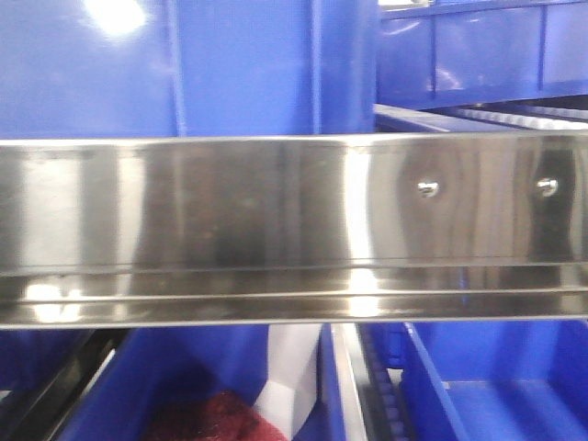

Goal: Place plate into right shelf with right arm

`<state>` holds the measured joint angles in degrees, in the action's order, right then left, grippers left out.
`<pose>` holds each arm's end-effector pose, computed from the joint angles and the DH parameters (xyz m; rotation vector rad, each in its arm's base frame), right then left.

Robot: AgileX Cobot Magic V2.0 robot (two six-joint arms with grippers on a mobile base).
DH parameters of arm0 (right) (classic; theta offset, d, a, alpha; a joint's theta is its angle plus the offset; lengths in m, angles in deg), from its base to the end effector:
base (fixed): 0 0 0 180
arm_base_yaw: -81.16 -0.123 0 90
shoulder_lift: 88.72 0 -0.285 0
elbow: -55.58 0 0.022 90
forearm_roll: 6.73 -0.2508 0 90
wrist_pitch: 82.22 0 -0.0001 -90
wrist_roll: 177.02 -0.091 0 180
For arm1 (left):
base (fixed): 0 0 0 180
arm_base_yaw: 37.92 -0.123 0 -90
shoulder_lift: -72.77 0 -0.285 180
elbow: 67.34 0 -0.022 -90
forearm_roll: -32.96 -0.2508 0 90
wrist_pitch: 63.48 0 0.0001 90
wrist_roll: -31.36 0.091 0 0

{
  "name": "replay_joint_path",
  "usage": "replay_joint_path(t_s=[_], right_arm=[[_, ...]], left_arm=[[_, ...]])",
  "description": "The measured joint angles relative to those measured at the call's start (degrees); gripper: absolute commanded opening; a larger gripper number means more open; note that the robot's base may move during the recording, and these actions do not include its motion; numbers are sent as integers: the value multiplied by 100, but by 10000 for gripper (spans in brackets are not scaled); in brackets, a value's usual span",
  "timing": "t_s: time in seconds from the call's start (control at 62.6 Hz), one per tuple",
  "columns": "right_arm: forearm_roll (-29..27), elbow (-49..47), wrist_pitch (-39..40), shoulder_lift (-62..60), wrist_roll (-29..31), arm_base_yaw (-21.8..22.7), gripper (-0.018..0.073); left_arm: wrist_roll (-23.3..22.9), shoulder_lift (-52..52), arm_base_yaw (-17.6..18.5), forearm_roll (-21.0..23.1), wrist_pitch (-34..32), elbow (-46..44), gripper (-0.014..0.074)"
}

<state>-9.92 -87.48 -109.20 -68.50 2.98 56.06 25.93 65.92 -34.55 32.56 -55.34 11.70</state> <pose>0.0188 0.0114 0.3852 -0.3062 1.4495 0.4146 0.0563 -0.0032 0.1904 -0.0246 1.6421 -0.1113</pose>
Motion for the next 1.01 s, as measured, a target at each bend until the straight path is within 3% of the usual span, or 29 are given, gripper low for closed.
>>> replay_joint_path(t_s=[0.639,1.006], right_arm=[[0,0,47,0,0,0,57],[-111,0,1216,250,-250,0,57]], left_arm=[[0,0,0,0,0,0,-47],[0,0,0,0,0,0,-47]])
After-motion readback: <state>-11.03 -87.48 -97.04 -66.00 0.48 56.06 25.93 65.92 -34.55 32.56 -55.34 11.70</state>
